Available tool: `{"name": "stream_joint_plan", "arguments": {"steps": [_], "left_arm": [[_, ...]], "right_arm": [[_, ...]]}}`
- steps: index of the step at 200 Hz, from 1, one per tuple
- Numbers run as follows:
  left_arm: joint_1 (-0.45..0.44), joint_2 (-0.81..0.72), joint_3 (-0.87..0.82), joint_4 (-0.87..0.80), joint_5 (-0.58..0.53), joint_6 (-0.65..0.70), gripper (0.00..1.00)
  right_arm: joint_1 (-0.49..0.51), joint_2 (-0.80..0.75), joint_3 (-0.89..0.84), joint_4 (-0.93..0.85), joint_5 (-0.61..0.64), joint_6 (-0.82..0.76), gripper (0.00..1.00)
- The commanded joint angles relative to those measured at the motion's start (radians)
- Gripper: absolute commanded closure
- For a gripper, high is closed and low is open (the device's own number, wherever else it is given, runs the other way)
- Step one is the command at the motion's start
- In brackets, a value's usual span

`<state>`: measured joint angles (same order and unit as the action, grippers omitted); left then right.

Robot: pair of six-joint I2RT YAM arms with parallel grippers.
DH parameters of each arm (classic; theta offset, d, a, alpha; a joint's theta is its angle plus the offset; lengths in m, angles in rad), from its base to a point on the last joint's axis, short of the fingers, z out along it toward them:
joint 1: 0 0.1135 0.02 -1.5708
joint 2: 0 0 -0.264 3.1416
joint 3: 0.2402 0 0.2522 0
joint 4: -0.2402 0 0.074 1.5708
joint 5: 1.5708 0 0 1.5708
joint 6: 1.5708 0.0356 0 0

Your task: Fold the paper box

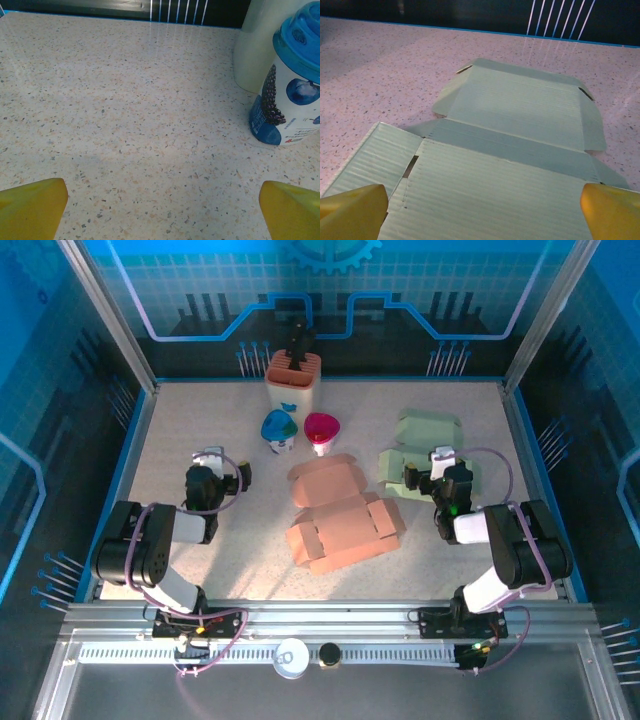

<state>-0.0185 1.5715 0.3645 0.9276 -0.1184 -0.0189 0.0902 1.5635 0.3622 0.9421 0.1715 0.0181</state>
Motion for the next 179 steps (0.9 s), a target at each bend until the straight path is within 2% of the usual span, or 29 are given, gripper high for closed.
{"name": "stream_joint_plan", "arguments": {"steps": [1, 24, 48, 59, 83, 94, 103, 108, 111, 117, 126, 129, 137, 142, 151, 157, 167, 179], "left_arm": [[0.006, -0.024, -0.007, 0.040, 0.026, 0.024, 0.01], [-0.016, -0.099, -0.068, 0.101, -0.040, 0.029, 0.01], [-0.076, -0.158, -0.072, 0.068, -0.104, 0.085, 0.01], [-0.107, -0.203, -0.064, 0.022, -0.139, 0.114, 0.01], [-0.179, -0.370, -0.043, -0.077, -0.191, 0.155, 0.01], [-0.225, -0.458, -0.005, -0.150, -0.218, 0.158, 0.01], [-0.280, -0.517, 0.063, -0.263, -0.289, 0.155, 0.01], [-0.317, -0.541, 0.117, -0.338, -0.349, 0.138, 0.01], [-0.335, -0.554, 0.158, -0.401, -0.385, 0.116, 0.01], [-0.363, -0.570, 0.250, -0.570, -0.434, 0.039, 0.01], [-0.368, -0.575, 0.414, -0.899, -0.377, -0.139, 0.01], [-0.368, -0.571, 0.455, -0.973, -0.366, -0.205, 0.01], [-0.366, -0.557, 0.526, -1.131, -0.329, -0.415, 0.01], [-0.358, -0.551, 0.529, -1.147, -0.263, -0.496, 0.01], [-0.319, -0.539, 0.509, -1.098, -0.029, -0.590, 0.01], [-0.312, -0.521, 0.505, -1.088, 0.056, -0.681, 0.03], [-0.356, -0.482, 0.522, -1.133, 0.092, -0.792, 0.15], [-0.477, -0.458, 0.531, -1.222, 0.016, -0.903, 0.26]], "right_arm": [[-0.018, -0.040, -0.066, 0.133, 0.094, 0.034, 0.00], [-0.028, -0.060, -0.106, 0.189, 0.068, 0.035, 0.00], [-0.025, -0.068, -0.126, 0.219, 0.062, 0.028, 0.00], [-0.001, -0.099, -0.142, 0.231, 0.103, 0.008, 0.00], [0.096, -0.302, -0.114, 0.040, 0.195, -0.079, 0.00], [0.148, -0.390, -0.110, 0.024, 0.236, -0.134, 0.00], [0.187, -0.486, -0.087, -0.027, 0.272, -0.150, 0.00], [0.210, -0.560, -0.046, -0.124, 0.293, -0.138, 0.00], [0.220, -0.587, -0.029, -0.162, 0.295, -0.123, 0.00], [0.234, -0.676, 0.055, -0.361, 0.302, -0.037, 0.00], [0.228, -0.749, 0.176, -0.653, 0.282, 0.128, 0.00], [0.219, -0.771, 0.232, -0.783, 0.243, 0.196, 0.00], [0.191, -0.797, 0.307, -0.931, 0.103, 0.283, 0.00], [0.176, -0.808, 0.327, -0.978, 0.024, 0.351, 0.00], [0.143, -0.821, 0.323, -0.991, -0.091, 0.467, 0.00], [0.109, -0.818, 0.319, -0.982, -0.205, 0.517, 0.00], [0.078, -0.783, 0.351, -1.022, -0.367, 0.576, 0.00], [0.117, -0.735, 0.431, -1.213, -0.359, 0.595, 0.00]]}}
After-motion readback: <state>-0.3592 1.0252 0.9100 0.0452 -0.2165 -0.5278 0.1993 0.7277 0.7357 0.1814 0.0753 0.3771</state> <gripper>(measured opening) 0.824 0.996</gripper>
